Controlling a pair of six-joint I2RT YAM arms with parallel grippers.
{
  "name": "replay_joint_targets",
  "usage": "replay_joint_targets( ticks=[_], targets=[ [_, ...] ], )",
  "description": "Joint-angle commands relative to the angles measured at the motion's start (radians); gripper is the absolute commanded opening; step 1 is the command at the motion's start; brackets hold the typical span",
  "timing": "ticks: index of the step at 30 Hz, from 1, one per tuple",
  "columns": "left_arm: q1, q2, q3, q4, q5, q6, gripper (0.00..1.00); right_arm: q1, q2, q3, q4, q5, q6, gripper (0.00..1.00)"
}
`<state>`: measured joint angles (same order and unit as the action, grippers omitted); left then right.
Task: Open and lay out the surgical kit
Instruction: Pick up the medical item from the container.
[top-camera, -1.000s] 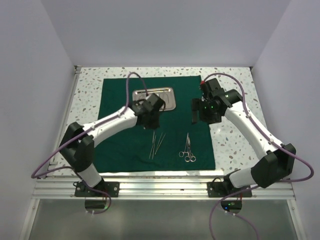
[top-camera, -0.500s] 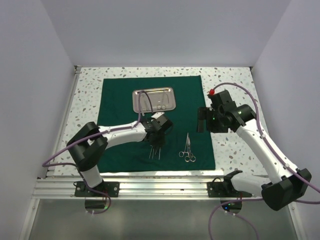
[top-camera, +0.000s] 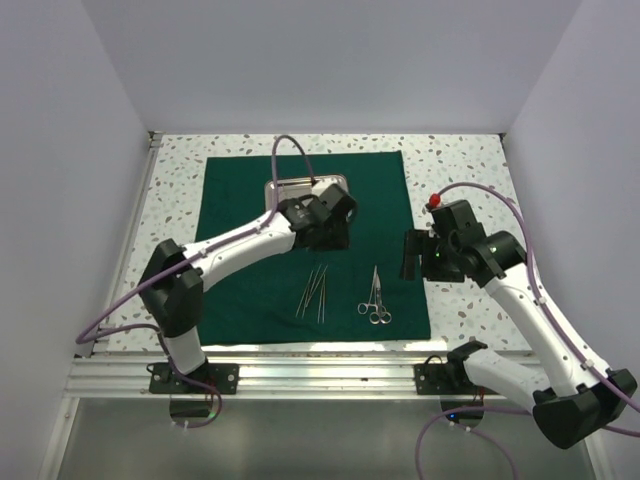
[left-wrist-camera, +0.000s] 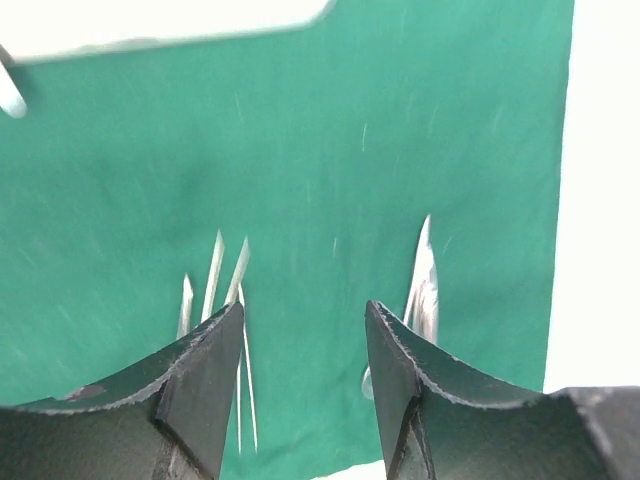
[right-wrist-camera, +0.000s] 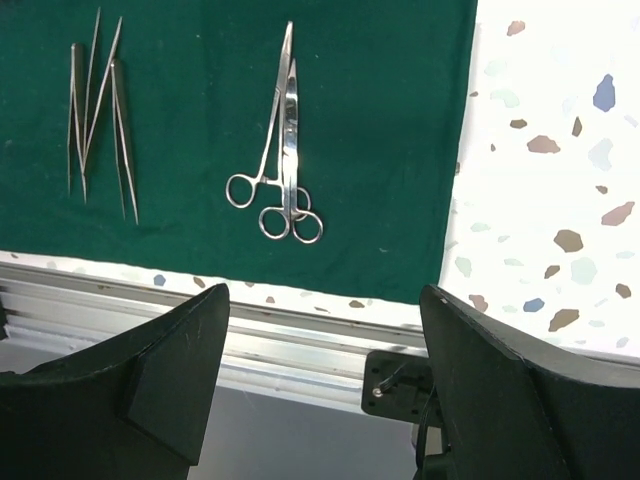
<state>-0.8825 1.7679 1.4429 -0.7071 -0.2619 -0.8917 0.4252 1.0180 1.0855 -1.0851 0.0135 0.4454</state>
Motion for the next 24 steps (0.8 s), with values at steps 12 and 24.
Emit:
replay_joint_targets(
  ticks=[12, 24],
  targets=[
    [0.445, 0.294, 0.493, -0.135, -0.014, 0.350, 0.54, -0.003, 0.026, -0.073, 0.088, 0.049, 0.124, 0.81],
    [0.481, 0.357, 0.366, -0.060, -0.002, 0.370, 0.50, -0.003, 0.174, 0.024, 0.086, 0.089, 0.101, 0.81]
  ],
)
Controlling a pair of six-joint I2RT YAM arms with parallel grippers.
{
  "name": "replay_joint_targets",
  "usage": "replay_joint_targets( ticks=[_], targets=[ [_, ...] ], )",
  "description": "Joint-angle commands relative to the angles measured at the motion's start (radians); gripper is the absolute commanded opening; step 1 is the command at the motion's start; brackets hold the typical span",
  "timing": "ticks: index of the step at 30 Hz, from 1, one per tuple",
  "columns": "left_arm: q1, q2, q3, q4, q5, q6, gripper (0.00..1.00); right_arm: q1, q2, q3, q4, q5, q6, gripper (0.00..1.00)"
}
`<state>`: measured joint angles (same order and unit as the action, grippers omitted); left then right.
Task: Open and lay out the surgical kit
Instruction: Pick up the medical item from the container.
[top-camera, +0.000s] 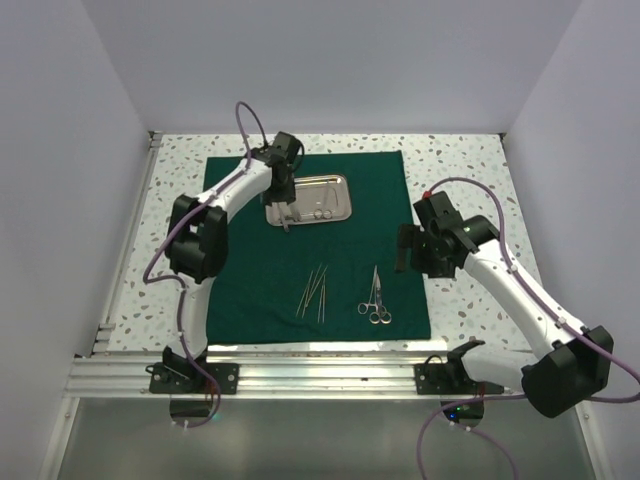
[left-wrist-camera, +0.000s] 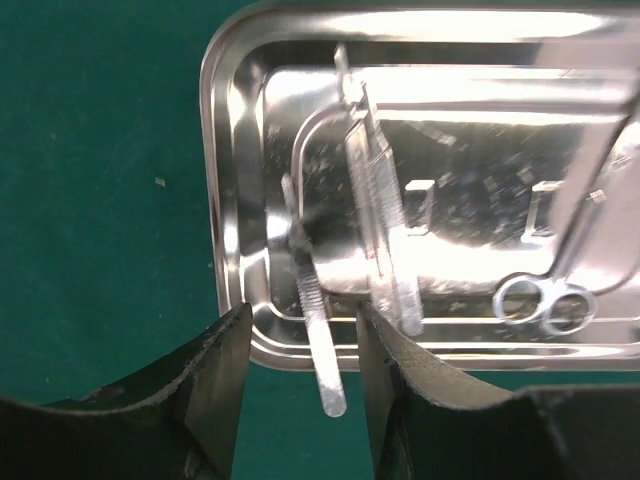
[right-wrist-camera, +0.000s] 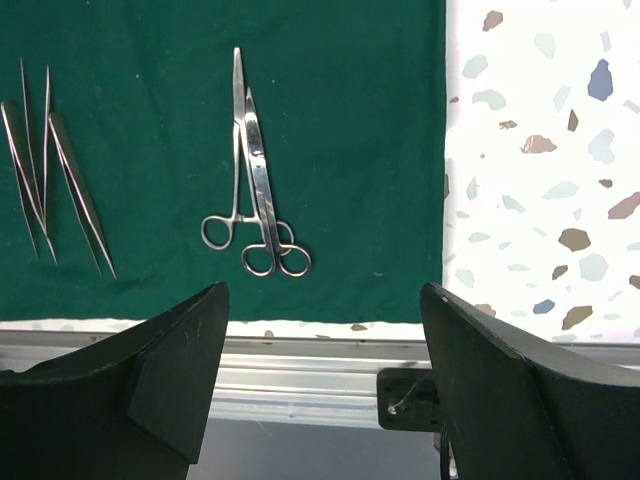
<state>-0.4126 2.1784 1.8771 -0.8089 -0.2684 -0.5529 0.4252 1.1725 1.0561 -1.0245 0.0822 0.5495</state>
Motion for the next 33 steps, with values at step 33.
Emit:
replay_joint_targets(
  ticks=[33],
  targets=[
    [0.023, -0.003, -0.266, 0.188, 0.123, 0.045, 0.12, -0.003, 0.072, 0.068, 0.030, 0.047, -0.039, 0.81]
  ],
)
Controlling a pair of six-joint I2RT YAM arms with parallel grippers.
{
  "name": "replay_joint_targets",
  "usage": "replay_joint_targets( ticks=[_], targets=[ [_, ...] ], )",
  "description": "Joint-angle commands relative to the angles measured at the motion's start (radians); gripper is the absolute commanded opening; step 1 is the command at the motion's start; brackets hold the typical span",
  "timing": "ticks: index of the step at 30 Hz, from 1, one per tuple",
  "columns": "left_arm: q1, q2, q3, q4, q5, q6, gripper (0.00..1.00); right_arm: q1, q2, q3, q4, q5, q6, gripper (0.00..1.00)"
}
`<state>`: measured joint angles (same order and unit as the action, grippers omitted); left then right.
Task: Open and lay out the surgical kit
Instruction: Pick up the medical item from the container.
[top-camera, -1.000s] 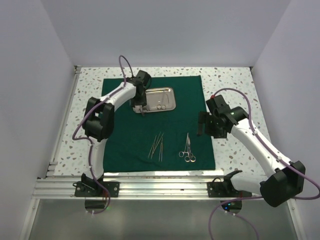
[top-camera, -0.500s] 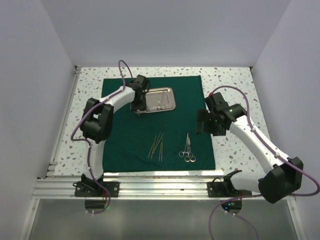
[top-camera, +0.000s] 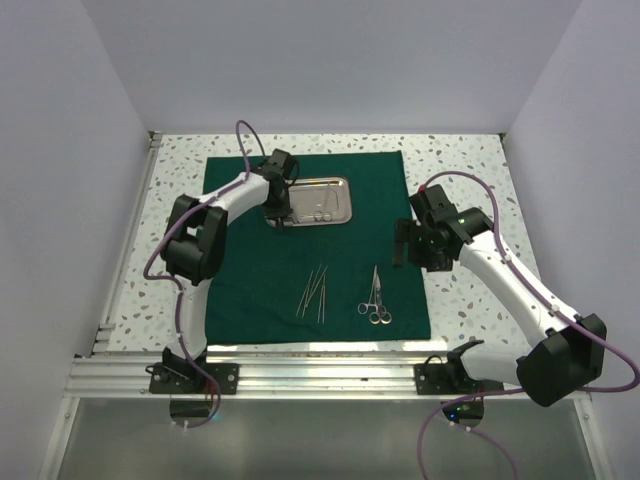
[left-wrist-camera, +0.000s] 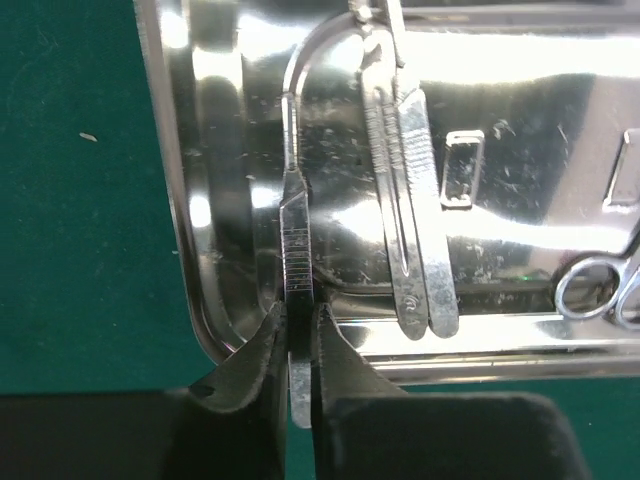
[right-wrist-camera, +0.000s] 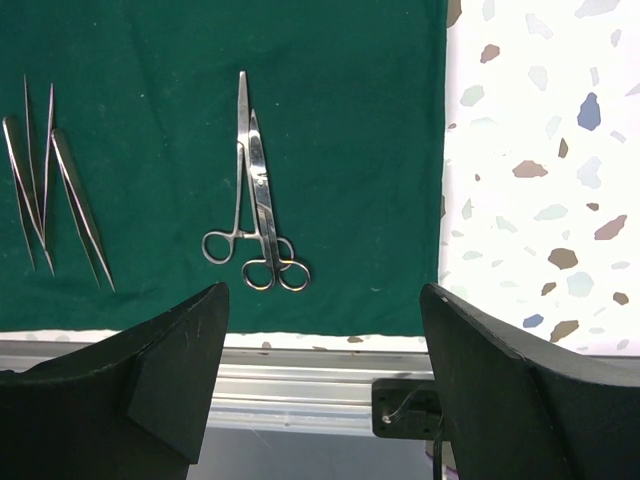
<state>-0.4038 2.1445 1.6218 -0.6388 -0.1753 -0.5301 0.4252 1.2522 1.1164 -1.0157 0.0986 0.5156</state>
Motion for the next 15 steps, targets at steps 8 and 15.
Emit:
replay_joint_targets(
  ticks=[8, 15],
  targets=[
    [0.016, -0.052, 0.055, -0.041, -0.001, 0.053, 0.00, -0.003, 0.000, 0.022, 0.028, 0.013, -0.020, 0.81],
    [0.014, -0.316, -0.029, -0.104, -0.056, 0.053, 0.00, -0.003, -0.010, 0.006, 0.048, -0.013, -0.043, 0.81]
  ],
)
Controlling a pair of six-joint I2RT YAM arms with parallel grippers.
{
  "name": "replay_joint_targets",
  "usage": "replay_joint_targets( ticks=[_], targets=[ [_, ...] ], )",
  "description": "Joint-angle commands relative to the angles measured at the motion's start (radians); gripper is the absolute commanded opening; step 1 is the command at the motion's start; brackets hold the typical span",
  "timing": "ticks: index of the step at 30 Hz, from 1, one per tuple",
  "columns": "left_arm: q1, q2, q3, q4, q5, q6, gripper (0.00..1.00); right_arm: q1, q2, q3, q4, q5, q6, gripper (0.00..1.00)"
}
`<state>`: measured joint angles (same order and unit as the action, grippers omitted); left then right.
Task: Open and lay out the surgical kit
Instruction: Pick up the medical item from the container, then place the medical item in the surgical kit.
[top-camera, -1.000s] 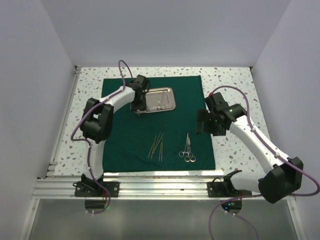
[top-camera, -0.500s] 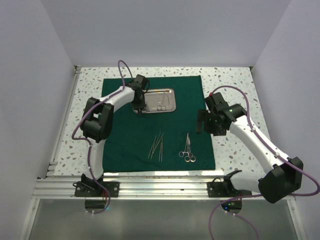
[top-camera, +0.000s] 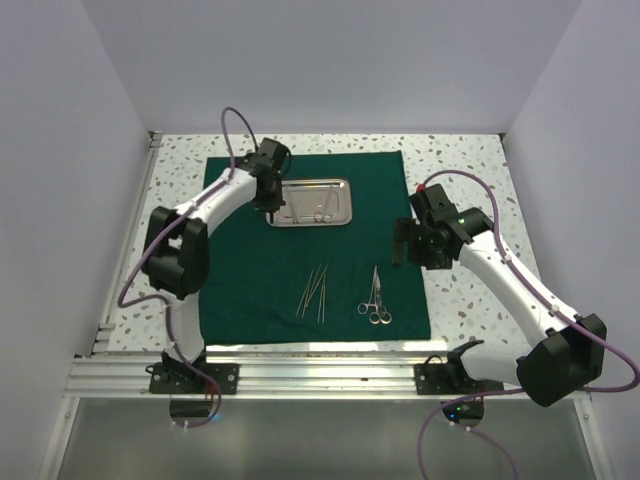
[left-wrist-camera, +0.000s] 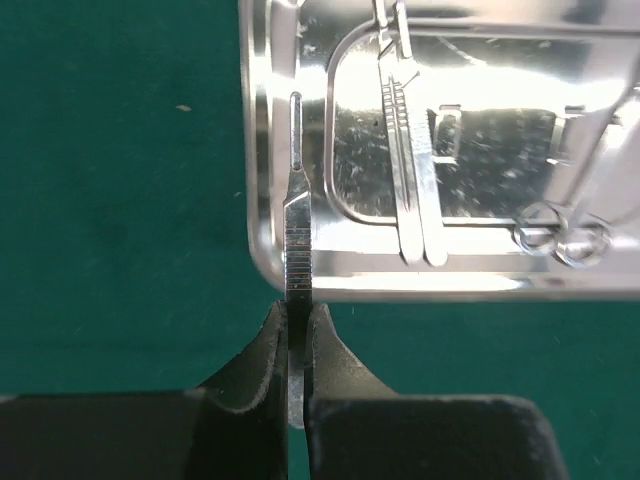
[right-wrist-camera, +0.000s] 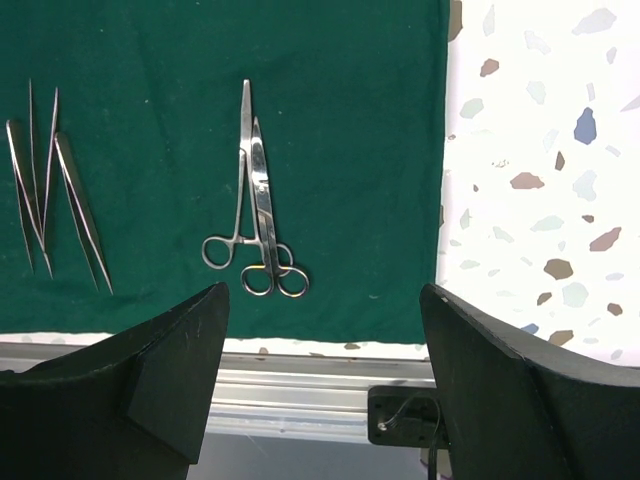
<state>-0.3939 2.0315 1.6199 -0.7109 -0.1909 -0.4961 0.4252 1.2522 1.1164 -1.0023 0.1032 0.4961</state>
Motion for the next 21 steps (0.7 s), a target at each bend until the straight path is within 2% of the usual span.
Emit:
replay_joint_targets(
  ticks=[1, 8, 11, 15, 21],
  targets=[
    [0.003, -0.233, -0.053, -0.035, -0.050, 0.007, 0.00, -0.002, -0.016, 0.000, 0.036, -0.022, -0.031, 0.81],
    [-0.016, -0.506, -0.470, -0.001, -0.047, -0.096, 0.00, -0.003, -0.057, -0.024, 0.028, -0.039, -0.065, 0.81],
    [-0.057, -0.600, -0.618, 0.005, -0.053, -0.166, 0.00, -0.003, -0.080, -0.038, 0.016, -0.042, -0.070, 0.81],
    [-0.127, -0.689, -0.761, 0.034, -0.051, -0.255, 0.00, -0.002, -0.129, -0.067, 0.007, -0.053, -0.071, 0.81],
    [-0.175, -0.723, -0.937, 0.129, -0.010, -0.364, 0.00, -0.002, -0.174, -0.104, -0.012, -0.072, -0.074, 0.81]
  ],
)
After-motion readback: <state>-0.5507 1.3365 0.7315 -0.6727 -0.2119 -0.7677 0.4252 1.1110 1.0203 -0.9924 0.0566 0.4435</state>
